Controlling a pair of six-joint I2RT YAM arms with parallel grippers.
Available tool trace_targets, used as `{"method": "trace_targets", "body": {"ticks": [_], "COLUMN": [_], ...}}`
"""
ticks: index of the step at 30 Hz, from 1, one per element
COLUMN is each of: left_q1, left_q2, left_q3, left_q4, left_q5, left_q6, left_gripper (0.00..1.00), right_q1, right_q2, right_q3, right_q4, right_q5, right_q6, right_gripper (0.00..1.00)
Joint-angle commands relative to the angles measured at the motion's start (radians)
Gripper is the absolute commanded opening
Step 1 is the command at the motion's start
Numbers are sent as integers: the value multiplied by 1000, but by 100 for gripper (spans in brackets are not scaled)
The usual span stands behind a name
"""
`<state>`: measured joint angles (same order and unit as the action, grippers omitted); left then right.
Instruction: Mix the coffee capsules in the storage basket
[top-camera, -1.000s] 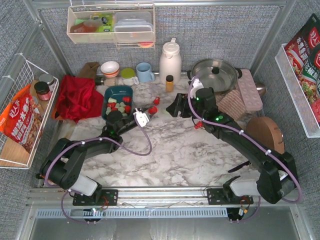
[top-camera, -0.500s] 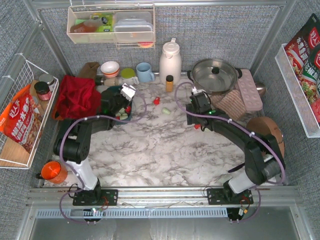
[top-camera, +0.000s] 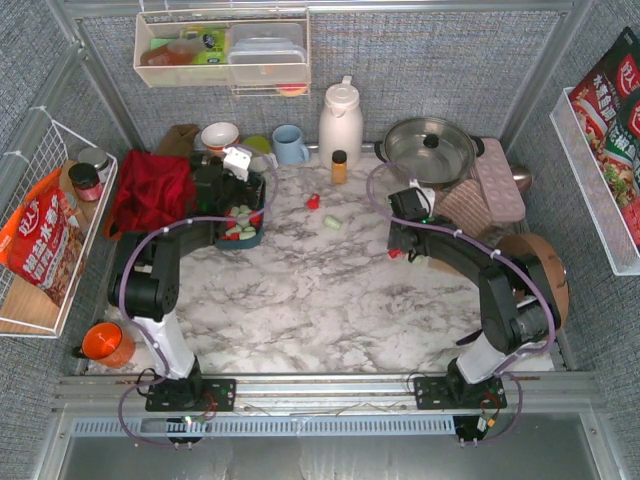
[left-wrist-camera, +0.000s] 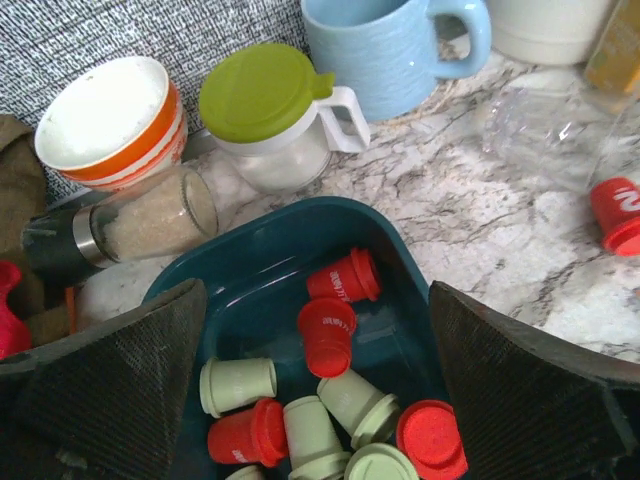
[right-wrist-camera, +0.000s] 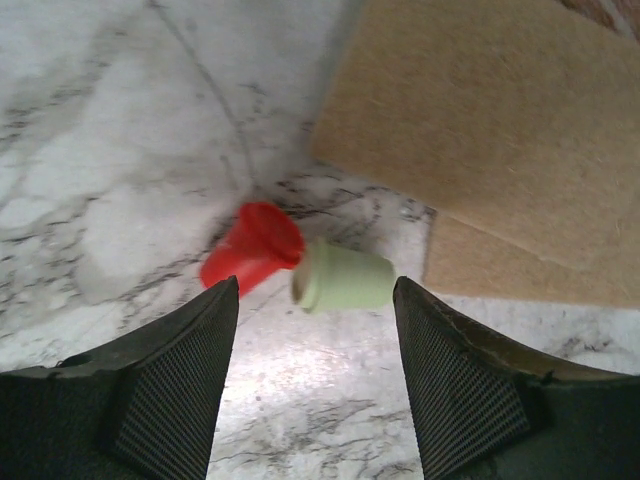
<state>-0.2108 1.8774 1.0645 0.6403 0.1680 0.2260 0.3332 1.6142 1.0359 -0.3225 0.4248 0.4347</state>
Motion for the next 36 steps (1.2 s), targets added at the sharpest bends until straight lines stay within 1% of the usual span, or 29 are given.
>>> {"method": "trace_targets", "body": {"ticks": [1, 4, 7, 10, 14, 17, 22, 28, 33, 36], "left_q1": [-1, -4, -16, -39, -97, -136, -152, -161, -170, -172], "left_q2": [-79, -159, -239, -312, -374, -391, -392, -404, -408, -406], "left_q3": [-36, -93, -139, -183, -220, -225, -227, -233, -237, -246], "left_q4": [16, 60, 48, 45, 45, 33, 40, 41, 49, 70], "left_q5": [23, 56, 62, 53, 20, 12, 41, 55, 77, 105], "left_q6": [-82, -134, -153, -133, -60, -14, -39, -39, -38, -31], "left_gripper": [99, 99, 99, 99, 99, 99, 99, 99, 99, 99], "right_q1": [-40, -67, -85, -97, -102, -103, -116, -129, -144, -148], "right_q2": [-16, -20, -16, -7, -8, -15, -16, 12, 26, 26], "right_q3": [-63, -126, -163, -186, -201, -200, -202, -174, -162, -162], "right_q4": [16, 74, 125, 161, 189, 188, 208, 204, 200, 197], "right_q5": [-33, -99, -146, -173, -183, -183, -192, -199, -209, -219], "right_q6": [77, 109, 128, 140, 133, 112, 77, 37, 30, 20], "right_gripper": [68, 67, 66, 65, 64, 64, 66, 65, 64, 59]}}
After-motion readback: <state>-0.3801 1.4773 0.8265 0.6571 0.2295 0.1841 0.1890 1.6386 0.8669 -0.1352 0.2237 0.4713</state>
